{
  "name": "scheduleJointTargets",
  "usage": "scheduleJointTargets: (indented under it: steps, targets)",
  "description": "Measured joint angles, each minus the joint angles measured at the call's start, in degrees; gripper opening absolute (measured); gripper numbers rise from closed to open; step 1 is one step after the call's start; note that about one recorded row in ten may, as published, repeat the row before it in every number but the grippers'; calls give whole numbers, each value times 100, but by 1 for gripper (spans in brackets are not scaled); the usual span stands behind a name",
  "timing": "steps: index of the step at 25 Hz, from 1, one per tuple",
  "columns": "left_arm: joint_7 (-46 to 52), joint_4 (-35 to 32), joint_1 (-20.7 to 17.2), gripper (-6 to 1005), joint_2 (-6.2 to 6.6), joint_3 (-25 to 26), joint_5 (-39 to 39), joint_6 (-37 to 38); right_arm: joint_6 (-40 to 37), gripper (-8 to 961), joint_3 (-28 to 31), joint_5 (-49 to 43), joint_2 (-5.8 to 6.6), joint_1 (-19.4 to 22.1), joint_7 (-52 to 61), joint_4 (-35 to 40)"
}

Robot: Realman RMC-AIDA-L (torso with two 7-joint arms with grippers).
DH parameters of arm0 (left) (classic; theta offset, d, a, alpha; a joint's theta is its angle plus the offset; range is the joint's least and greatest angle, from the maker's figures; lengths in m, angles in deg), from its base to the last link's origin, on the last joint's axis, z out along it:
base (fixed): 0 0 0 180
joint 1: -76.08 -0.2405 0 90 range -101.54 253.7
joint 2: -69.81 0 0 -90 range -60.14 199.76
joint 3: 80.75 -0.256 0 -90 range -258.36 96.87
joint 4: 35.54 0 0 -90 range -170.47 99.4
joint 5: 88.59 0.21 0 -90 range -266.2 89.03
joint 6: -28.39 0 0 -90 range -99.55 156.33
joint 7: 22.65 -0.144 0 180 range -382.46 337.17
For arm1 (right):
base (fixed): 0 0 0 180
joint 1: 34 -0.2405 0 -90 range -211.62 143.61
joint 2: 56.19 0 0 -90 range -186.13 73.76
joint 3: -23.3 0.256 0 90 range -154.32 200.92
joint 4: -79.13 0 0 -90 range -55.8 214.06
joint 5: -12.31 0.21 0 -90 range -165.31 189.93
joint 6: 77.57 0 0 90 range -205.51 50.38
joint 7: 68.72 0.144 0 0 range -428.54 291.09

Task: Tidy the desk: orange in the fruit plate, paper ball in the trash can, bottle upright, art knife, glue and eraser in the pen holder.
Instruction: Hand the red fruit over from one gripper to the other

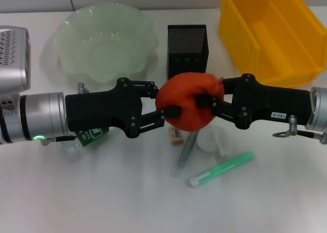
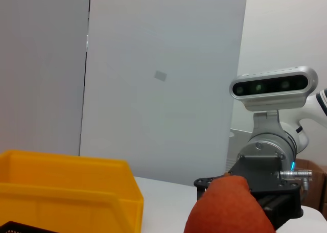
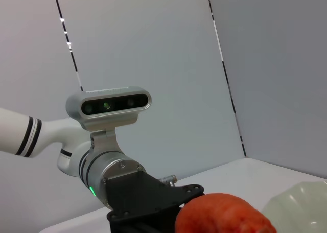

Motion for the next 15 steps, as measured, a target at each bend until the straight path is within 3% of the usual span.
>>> scheduleJointTargets:
  steps: [5,10,13,15]
  targets:
    - [3,0,1,369,6,14,-1,1,3,206,-20,0,0,0,1,0]
    - [5,0,1,349,8,33,-1,0,-18,441,5,12,-4,40,1,32]
    - [7,0,-2,338,14,53,-1,-1,-50,502,5,18,-6,65,-20,40]
    - [8,0,-6,268,19,71,-1,-4,-86,542,4,18,-4,89,-27,49]
